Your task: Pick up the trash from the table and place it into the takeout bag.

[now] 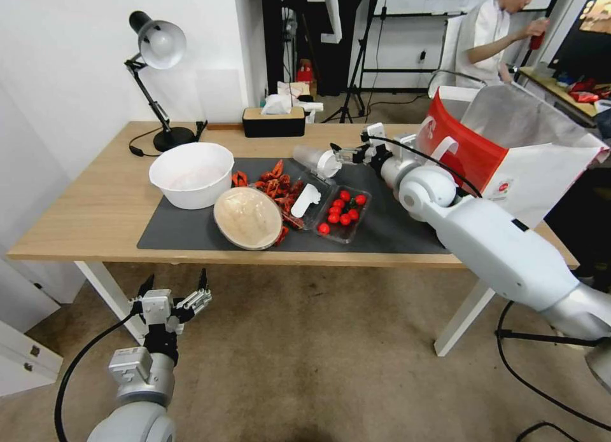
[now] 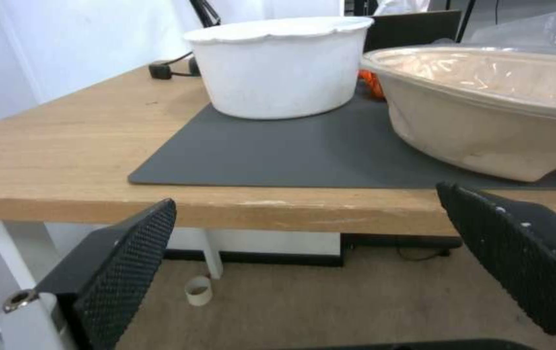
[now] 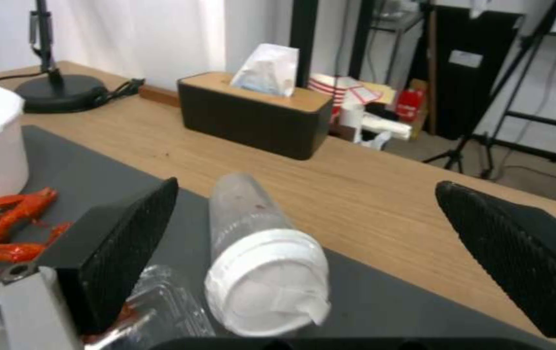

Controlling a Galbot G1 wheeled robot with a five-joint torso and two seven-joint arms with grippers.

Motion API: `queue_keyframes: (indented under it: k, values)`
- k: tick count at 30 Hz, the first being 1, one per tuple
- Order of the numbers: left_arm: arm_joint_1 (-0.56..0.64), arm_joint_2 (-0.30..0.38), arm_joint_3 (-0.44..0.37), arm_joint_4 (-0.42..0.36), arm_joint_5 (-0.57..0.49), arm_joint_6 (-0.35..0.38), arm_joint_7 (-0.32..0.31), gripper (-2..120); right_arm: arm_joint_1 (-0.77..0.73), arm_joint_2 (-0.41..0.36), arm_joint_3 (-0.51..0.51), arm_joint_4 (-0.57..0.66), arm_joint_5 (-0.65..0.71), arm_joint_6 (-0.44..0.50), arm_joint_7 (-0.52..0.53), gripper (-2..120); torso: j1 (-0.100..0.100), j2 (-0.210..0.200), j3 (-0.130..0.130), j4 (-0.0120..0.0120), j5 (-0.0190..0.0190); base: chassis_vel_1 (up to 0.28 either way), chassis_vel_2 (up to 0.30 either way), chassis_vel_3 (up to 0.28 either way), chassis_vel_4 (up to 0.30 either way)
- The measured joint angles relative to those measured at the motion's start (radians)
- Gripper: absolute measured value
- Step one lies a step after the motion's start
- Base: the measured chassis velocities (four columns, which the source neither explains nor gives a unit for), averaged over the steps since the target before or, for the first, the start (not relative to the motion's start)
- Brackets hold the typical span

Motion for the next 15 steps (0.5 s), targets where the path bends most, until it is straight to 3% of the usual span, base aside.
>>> queue_keyframes:
  k: [12, 15]
  values:
    - [0.003, 0.0, -0.006, -0.002, -0.001, -0.001, -0.001, 100, 0.101, 0.092, -0.052, -0.152, -0.008, -0.004, -0.075, 100, 0.0, 0.0, 0.0, -0.0001, 0.0, 0.0, 0.0, 0.0, 0.0]
    - [0.003, 0.001, -0.008, -0.002, -0.003, -0.001, -0.001, 100, 0.132, 0.148, -0.062, -0.255, -0.032, -0.01, -0.101, 100, 0.0, 0.0, 0.0, 0.0001, -0.0001, 0.0, 0.0, 0.0, 0.0]
